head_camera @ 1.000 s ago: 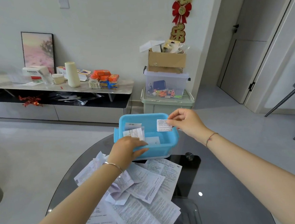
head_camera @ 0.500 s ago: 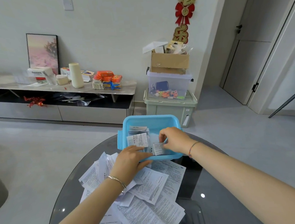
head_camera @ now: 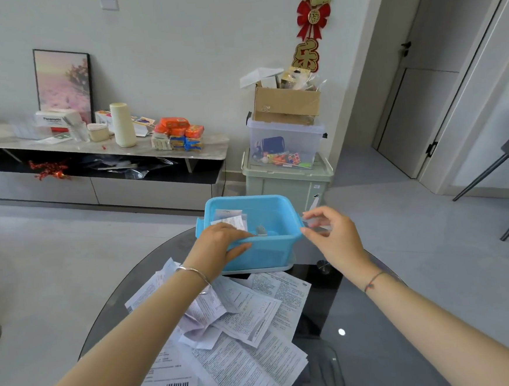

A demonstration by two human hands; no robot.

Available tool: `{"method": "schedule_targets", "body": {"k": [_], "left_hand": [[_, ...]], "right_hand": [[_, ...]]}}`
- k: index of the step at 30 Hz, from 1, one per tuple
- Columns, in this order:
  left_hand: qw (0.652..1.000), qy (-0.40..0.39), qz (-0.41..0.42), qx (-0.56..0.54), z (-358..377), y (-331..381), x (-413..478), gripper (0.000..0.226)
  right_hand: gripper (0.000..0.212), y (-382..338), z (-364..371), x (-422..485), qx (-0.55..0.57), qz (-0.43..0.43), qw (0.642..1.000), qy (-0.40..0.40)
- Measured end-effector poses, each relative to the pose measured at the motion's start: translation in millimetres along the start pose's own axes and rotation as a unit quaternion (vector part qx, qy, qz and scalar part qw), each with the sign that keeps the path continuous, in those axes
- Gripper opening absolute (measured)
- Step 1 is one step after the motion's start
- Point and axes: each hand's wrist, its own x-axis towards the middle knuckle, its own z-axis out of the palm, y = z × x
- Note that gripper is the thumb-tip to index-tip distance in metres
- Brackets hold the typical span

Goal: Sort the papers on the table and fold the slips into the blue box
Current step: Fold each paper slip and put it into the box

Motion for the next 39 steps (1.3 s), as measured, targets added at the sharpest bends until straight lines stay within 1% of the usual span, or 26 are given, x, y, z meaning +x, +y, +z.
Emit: {"method": "schedule_targets", "body": {"k": [2, 3, 5, 6, 8, 10, 11, 13, 15, 17, 18, 21, 23, 24, 25, 26, 27, 28, 29, 30, 32, 33, 34, 36, 39], "left_hand": [[1.0, 0.015, -0.007, -0.002, 4, 4, -4, 0.038], [0.999, 0.038, -0.001, 0.0, 7, 7, -8, 0.041], [0.998, 0.064, 0.012, 0.013, 14, 16, -15, 0.05], [0.997, 0.068, 0.02, 0.02, 18, 20, -20, 0.054], [0.997, 0.068, 0.035, 0.026, 26, 32, -29, 0.055], [0.998, 0.042, 0.047, 0.029, 34, 44, -39, 0.055], [0.998, 0.021, 0.048, 0.03, 37, 49, -45, 0.058], [0.999, -0.043, 0.024, 0.021, 41, 59, -54, 0.073], [0.993, -0.114, -0.018, 0.018, 46, 66, -62, 0.087], [0.981, -0.174, -0.055, 0.062, 48, 68, -68, 0.087], [0.974, -0.2, -0.07, 0.077, 48, 69, -70, 0.086], [0.963, -0.236, -0.091, 0.09, 48, 71, -74, 0.081], [0.96, -0.246, -0.1, 0.092, 46, 73, -75, 0.089], [0.959, -0.246, -0.106, 0.088, 44, 74, -75, 0.089], [0.961, -0.241, -0.112, 0.078, 44, 76, -75, 0.083], [0.964, -0.231, -0.116, 0.064, 43, 81, -74, 0.078], [0.967, -0.218, -0.123, 0.041, 41, 86, -72, 0.075], [0.97, -0.205, -0.134, 0.004, 39, 94, -70, 0.074], [0.966, -0.195, -0.157, -0.058, 38, 102, -66, 0.074], [0.953, -0.188, -0.187, -0.145, 36, 113, -62, 0.073], [0.9, -0.171, -0.241, -0.321, 34, 130, -53, 0.072], [0.878, -0.165, -0.252, -0.371, 34, 136, -49, 0.072], [0.866, -0.163, -0.255, -0.398, 35, 141, -47, 0.072], [0.857, -0.166, -0.248, -0.419, 36, 148, -44, 0.066], [0.847, -0.152, -0.238, -0.45, 33, 158, -45, 0.039]], "right_hand": [[0.022, 18, 1, -9, -0.013, 0.064, 0.998, -0.022], [0.026, 29, 3, -13, -0.025, 0.108, 0.992, -0.053], [0.046, 47, 10, -22, -0.071, 0.195, 0.97, -0.13], [0.057, 54, 14, -25, -0.094, 0.223, 0.957, -0.161], [0.07, 59, 20, -30, -0.117, 0.246, 0.942, -0.195], [0.074, 57, 23, -31, -0.131, 0.238, 0.939, -0.21], [0.074, 56, 26, -31, -0.156, 0.23, 0.936, -0.218], [0.069, 54, 33, -32, -0.229, 0.21, 0.922, -0.23], [0.053, 53, 36, -35, -0.254, 0.206, 0.916, -0.232], [0.036, 54, 35, -38, -0.226, 0.211, 0.922, -0.231], [0.033, 54, 32, -40, -0.215, 0.21, 0.926, -0.228], [0.045, 53, 20, -48, -0.176, 0.222, 0.94, -0.189], [0.049, 53, 4, -55, -0.115, 0.255, 0.944, -0.173], [0.046, 52, -5, -58, -0.083, 0.268, 0.945, -0.168], [0.037, 51, -15, -62, -0.048, 0.275, 0.946, -0.165], [0.022, 51, -27, -66, -0.013, 0.284, 0.945, -0.162], [0.013, 49, -38, -70, 0.028, 0.292, 0.943, -0.159], [0.017, 47, -49, -75, 0.063, 0.296, 0.94, -0.158], [0.02, 44, -60, -79, 0.095, 0.297, 0.937, -0.159], [0.021, 41, -71, -84, 0.117, 0.286, 0.938, -0.159], [0.019, 37, -89, -92, 0.151, 0.261, 0.939, -0.163], [0.018, 33, -97, -97, 0.161, 0.256, 0.939, -0.163], [0.017, 32, -103, -101, 0.161, 0.248, 0.941, -0.165], [0.017, 30, -113, -109, 0.162, 0.236, 0.943, -0.172], [0.019, 28, -126, -119, 0.165, 0.228, 0.943, -0.176]]}}
